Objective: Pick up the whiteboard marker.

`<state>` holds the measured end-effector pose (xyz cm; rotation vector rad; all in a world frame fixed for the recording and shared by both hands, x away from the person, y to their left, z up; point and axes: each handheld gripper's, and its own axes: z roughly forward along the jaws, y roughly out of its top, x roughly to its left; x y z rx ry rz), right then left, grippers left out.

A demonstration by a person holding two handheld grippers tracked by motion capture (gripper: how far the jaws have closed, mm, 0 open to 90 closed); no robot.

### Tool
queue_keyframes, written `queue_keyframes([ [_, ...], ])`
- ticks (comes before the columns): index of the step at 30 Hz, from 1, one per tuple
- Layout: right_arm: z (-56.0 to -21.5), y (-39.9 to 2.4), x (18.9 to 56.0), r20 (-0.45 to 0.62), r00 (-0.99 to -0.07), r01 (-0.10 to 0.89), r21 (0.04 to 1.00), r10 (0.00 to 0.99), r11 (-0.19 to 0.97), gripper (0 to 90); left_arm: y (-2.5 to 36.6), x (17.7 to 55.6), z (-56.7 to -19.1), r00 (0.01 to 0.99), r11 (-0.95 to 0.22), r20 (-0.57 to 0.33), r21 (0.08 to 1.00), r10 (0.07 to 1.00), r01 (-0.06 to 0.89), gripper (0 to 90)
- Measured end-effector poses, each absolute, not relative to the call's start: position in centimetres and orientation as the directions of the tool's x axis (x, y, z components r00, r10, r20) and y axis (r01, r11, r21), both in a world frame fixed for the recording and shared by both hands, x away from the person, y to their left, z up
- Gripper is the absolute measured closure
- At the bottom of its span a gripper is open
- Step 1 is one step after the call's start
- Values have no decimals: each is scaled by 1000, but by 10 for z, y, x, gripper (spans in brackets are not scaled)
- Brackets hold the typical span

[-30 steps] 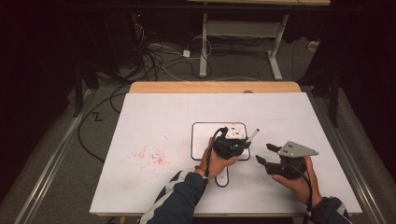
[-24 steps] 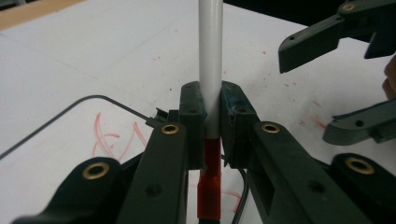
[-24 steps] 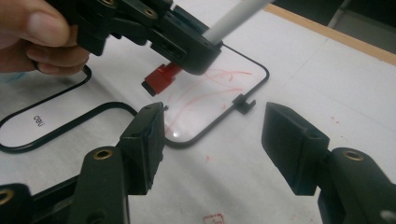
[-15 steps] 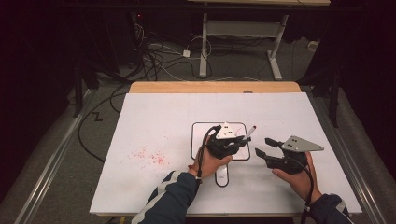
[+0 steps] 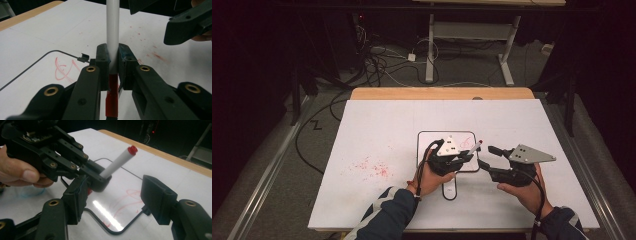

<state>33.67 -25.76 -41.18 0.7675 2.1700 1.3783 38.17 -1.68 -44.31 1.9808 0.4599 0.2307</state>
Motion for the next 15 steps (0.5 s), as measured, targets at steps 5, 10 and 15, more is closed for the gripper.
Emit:
queue_keyframes([
  [5, -412, -252, 337, -76, -755, 206, 915, 651, 346, 423, -14, 379, -445, 907, -371, -44, 903, 418, 215, 788],
  [10, -411, -248, 340, -51, -759, 208, 926, 649, 316, 440, -13, 376, -447, 906, -352, -63, 908, 419, 226, 788],
  [15, -411, -244, 344, -37, -762, 214, 928, 646, 306, 478, -15, 372, -448, 908, -335, -65, 917, 414, 218, 788],
])
